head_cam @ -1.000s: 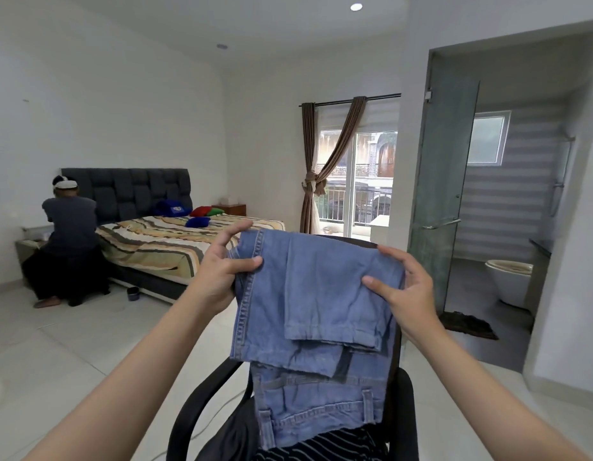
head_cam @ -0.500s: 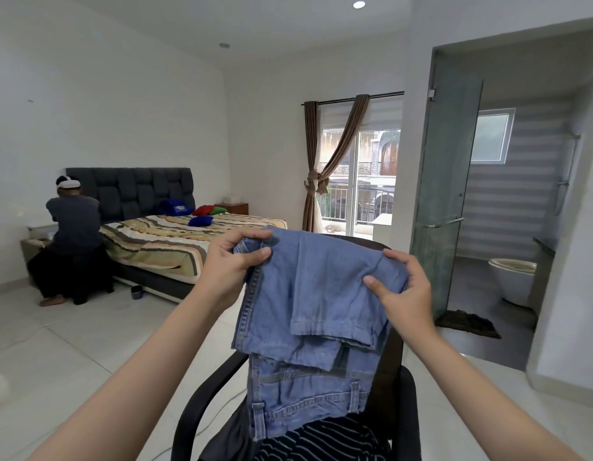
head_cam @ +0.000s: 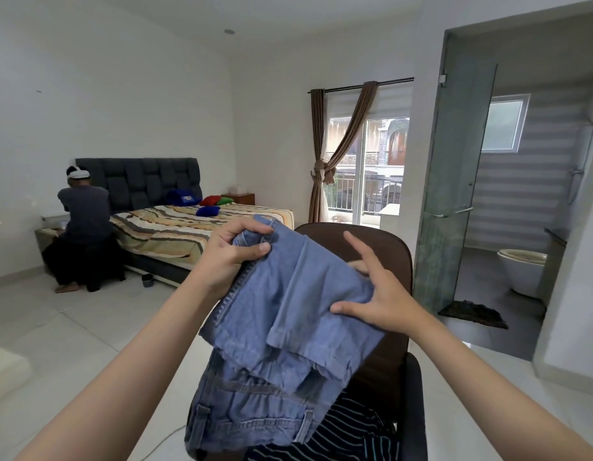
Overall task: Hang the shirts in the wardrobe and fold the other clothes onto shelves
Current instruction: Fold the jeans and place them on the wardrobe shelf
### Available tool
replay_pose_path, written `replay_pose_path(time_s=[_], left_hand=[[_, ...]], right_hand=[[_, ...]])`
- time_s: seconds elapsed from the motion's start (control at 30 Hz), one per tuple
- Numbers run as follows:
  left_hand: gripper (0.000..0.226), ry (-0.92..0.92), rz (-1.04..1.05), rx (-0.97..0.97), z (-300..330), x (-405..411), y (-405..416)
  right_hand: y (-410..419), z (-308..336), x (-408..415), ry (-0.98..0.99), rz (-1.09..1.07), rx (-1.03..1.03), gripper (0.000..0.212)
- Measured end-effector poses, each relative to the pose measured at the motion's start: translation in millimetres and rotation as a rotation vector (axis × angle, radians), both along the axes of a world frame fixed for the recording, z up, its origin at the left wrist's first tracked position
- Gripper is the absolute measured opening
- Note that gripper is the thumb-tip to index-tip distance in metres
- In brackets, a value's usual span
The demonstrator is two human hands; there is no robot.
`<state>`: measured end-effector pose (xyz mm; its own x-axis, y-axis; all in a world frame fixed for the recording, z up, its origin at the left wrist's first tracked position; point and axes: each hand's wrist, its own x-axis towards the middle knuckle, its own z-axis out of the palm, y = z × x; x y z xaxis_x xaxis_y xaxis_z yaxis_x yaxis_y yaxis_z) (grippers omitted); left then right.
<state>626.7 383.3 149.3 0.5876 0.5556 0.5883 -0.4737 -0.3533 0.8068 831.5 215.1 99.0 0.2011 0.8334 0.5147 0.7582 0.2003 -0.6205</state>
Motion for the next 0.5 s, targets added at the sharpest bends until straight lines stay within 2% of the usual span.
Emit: replay_pose_path(time_s=[0.07,0.17,0.27,0.5], left_hand=[[0.039,0.005,0.004,-0.008,-1,-10,4],[0.042,0.03,-0.015,-0.07,-1,-31,13],[0.042,0.156,0.032,-0.137,-6,-53,23],[0.032,0.432,0.191,0.009,-10,-96,39]], right_hand=[[6,3,-11,0.046,0.09,0.027,0.093],[15,7,-24,0.056,0.114,0.116,0.075],[24,14,-33,0.025,0.158,0.148,0.062],[51,29,-52,-0.104,0.291,-0.038,0.045]])
